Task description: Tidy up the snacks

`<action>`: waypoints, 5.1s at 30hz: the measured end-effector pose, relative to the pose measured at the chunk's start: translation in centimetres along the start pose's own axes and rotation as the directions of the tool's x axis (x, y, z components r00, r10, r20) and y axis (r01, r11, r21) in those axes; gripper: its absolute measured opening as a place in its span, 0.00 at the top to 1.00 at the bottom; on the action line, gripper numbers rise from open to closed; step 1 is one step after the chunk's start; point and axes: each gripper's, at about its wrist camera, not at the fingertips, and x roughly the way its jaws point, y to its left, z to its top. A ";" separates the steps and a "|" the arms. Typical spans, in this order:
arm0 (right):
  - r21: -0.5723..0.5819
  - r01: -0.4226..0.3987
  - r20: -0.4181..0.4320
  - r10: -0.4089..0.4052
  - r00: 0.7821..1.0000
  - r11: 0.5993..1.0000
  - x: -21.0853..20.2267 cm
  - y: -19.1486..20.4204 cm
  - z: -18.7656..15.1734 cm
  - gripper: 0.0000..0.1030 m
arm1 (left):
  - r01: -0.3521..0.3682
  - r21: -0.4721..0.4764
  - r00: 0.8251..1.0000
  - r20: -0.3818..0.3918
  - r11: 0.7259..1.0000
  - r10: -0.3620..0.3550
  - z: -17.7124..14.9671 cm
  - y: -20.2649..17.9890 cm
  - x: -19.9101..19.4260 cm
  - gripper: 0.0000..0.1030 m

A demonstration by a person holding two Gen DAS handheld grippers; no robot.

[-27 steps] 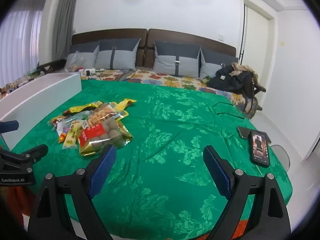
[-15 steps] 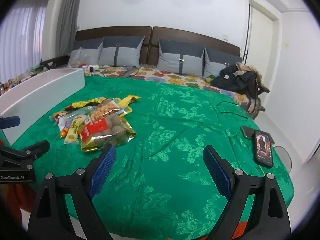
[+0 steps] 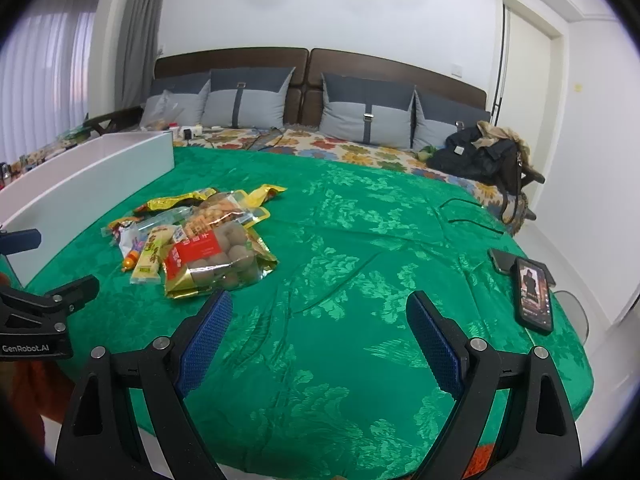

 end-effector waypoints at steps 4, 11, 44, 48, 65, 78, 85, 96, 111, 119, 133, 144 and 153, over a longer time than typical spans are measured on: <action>-0.004 -0.006 -0.008 0.006 1.000 1.000 0.2 0.2 -0.1 0.11 | 0.000 -0.003 1.000 -0.008 1.000 0.000 -0.2 0.2 0.2 0.00; -0.011 -0.017 -0.012 0.017 1.000 1.000 0.4 0.3 -0.2 0.11 | -0.002 -0.006 1.000 -0.016 1.000 0.002 -0.4 0.2 0.5 0.00; -0.009 -0.041 -0.027 0.040 0.999 0.999 1.1 0.5 -0.5 0.11 | -0.004 -0.019 0.999 -0.049 1.000 0.003 -0.8 0.5 1.8 0.00; -0.008 -0.041 -0.029 0.041 0.999 0.999 1.2 0.5 -0.6 0.11 | -0.004 -0.018 0.998 -0.056 1.000 0.003 -0.9 0.5 2.1 0.00; -0.018 -0.045 -0.029 0.044 0.999 0.999 1.2 0.6 -0.6 0.11 | 0.000 -0.035 0.999 -0.051 0.999 -0.002 -0.9 0.8 1.8 0.00; 0.003 -0.045 -0.030 0.045 0.999 0.999 1.0 0.4 -0.6 0.11 | -0.011 -0.073 0.995 -0.100 0.997 0.003 -1.4 1.8 2.8 0.00; 0.030 -0.066 -0.089 0.068 0.994 0.997 2.1 0.0 -1.0 0.11 | 0.021 -0.124 0.973 -0.225 0.992 -0.049 -2.5 3.1 5.8 0.00; 0.065 -0.124 -0.235 0.136 0.962 0.990 5.0 0.4 -2.8 0.11 | 0.022 -0.126 0.949 -0.311 0.992 -0.061 -2.2 3.7 10.3 0.00; 0.038 -0.142 -0.376 0.145 0.915 0.989 7.6 1.9 -5.1 0.12 | 0.067 -0.146 0.954 -0.282 0.987 -0.107 -2.7 4.8 10.5 0.00; 0.056 -0.147 -0.372 0.157 0.915 0.988 7.6 1.8 -5.2 0.11 | 0.083 -0.134 0.958 -0.263 0.988 -0.116 -2.8 4.8 10.3 0.00; 0.067 -0.140 -0.332 0.155 0.931 0.988 7.4 1.8 -5.5 0.10 | 0.090 -0.132 0.947 -0.296 0.987 -0.126 -2.5 5.8 10.6 0.00; 0.069 -0.143 -0.342 0.158 0.926 0.987 7.4 1.7 -5.3 0.11 | 0.059 -0.158 0.950 -0.296 0.986 -0.104 -2.8 7.1 10.8 0.00; 0.210 -0.229 -0.305 0.287 0.908 0.950 9.4 3.7 2.2 0.12 | 0.059 -0.157 0.956 -0.276 0.986 -0.101 -2.8 7.1 10.8 0.00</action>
